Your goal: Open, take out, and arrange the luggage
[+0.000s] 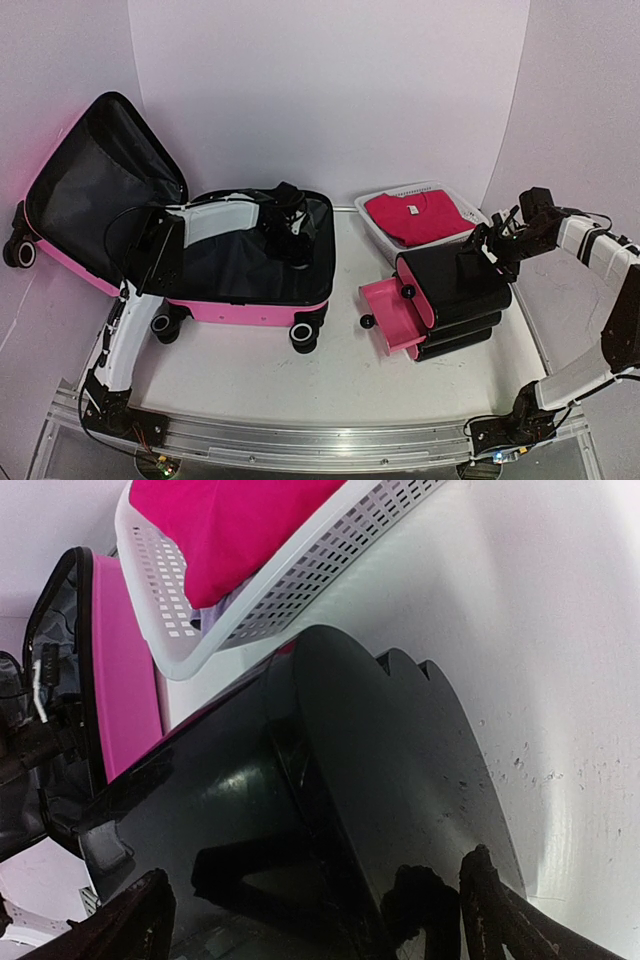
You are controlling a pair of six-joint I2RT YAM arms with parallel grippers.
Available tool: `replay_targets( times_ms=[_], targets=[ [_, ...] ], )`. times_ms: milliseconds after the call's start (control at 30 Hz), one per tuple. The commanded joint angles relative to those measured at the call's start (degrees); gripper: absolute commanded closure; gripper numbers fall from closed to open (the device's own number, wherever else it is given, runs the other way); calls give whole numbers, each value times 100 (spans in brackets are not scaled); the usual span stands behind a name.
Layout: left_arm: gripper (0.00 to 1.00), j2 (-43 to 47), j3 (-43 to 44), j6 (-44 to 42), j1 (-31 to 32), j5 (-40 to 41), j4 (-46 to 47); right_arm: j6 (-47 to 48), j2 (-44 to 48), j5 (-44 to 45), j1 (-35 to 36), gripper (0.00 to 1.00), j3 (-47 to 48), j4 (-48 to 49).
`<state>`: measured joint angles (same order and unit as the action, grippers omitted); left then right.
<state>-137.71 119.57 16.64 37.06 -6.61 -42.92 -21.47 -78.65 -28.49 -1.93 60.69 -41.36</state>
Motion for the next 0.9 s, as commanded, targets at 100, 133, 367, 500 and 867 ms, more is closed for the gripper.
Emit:
replay_targets(
  times_ms=[100, 133, 367, 500, 867],
  targets=[
    [52, 2022, -863, -325, 236, 310, 515, 7, 141, -188, 35, 2, 190, 87],
    [52, 2262, -1104, -384, 365, 93, 694, 10, 135, -192, 32, 2, 183, 87],
    [54, 3269, -2278, -1480, 1783, -542, 1580, 33, 83, -192, 35, 2, 180, 93],
    [54, 3790, -3656, -1349, 2256, -974, 3632, 39, 39, -229, 32, 2, 147, 103],
    [58, 2730, -3520, -1274, 2622, -861, 4828, 29, 68, -271, 34, 2, 84, 164]
  ],
)
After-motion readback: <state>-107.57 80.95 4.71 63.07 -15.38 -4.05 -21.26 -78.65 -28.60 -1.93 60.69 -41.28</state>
